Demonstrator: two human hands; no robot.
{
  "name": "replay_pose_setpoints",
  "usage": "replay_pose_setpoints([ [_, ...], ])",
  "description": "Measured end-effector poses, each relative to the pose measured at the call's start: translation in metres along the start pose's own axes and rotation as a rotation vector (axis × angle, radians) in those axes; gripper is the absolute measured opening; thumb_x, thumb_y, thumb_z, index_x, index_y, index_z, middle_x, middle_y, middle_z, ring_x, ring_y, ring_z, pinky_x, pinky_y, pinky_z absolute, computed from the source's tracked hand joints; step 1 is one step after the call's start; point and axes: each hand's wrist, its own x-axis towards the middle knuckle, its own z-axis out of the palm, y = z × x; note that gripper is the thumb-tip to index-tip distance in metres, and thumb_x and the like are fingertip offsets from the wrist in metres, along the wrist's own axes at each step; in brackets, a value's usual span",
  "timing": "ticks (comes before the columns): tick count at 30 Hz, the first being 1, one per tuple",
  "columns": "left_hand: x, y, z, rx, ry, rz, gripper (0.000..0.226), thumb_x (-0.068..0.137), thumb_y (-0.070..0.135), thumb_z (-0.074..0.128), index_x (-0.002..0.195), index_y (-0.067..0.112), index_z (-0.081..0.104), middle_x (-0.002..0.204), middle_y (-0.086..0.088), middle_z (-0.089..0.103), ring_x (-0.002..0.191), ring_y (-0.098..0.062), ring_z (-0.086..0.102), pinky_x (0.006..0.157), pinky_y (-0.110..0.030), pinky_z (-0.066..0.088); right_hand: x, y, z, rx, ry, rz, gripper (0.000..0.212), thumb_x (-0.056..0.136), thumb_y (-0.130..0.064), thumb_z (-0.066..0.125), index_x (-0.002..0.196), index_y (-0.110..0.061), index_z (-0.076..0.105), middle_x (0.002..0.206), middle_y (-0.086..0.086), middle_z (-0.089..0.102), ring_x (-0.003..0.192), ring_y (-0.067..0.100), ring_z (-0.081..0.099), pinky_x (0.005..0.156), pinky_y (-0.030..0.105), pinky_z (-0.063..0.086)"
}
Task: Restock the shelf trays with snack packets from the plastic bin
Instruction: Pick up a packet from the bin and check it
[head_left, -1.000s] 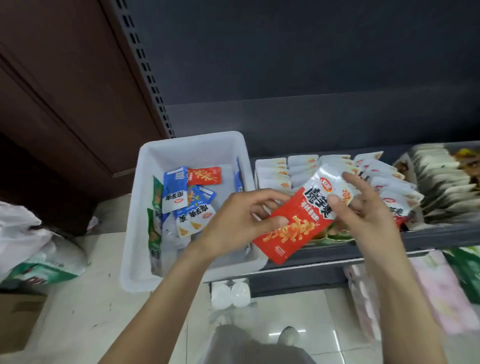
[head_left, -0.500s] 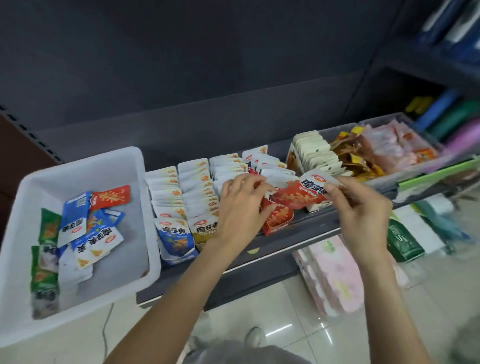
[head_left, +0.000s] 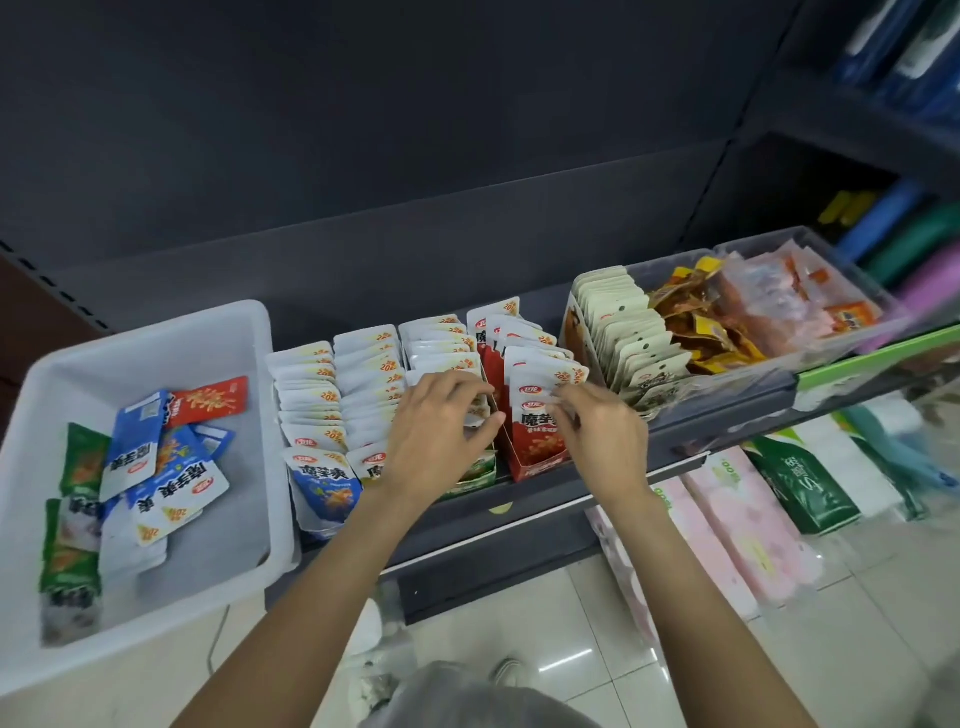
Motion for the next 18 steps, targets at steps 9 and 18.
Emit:
replay_pose_setpoints([
  [9, -0.046, -0.038, -0.043, -0.164, 0.501, 0.036, 0.020, 0.091, 0.033, 0.050, 0.098, 0.020, 0.062, 0.070, 0.005, 0.060, 0.076, -0.008, 0.052, 0.086, -0.028, 0.036, 0.004, -0.065, -0.050, 0.476, 0.165, 0.101, 0.015, 0.090, -0.018, 0.063, 0.104, -0.016, 0.059, 0.090, -0.004, 0.055, 0.079, 0.009, 0.053, 0.063, 0.019, 0.040],
  [18, -0.149, -0.205, -0.096, 0.025, 0.442, -0.449, 0.032, 0.081, 0.035, 0.051, 0.098, 0.011, 0.064, 0.097, -0.008, 0.062, 0.092, -0.026, 0.054, 0.079, -0.029, 0.038, 0.011, -0.240, 0.001, 0.604, -0.375, -0.286, 0.022, 0.091, -0.018, 0.057, 0.113, -0.022, 0.056, 0.092, -0.009, 0.063, 0.077, 0.005, 0.056, 0.065, 0.018, 0.046],
])
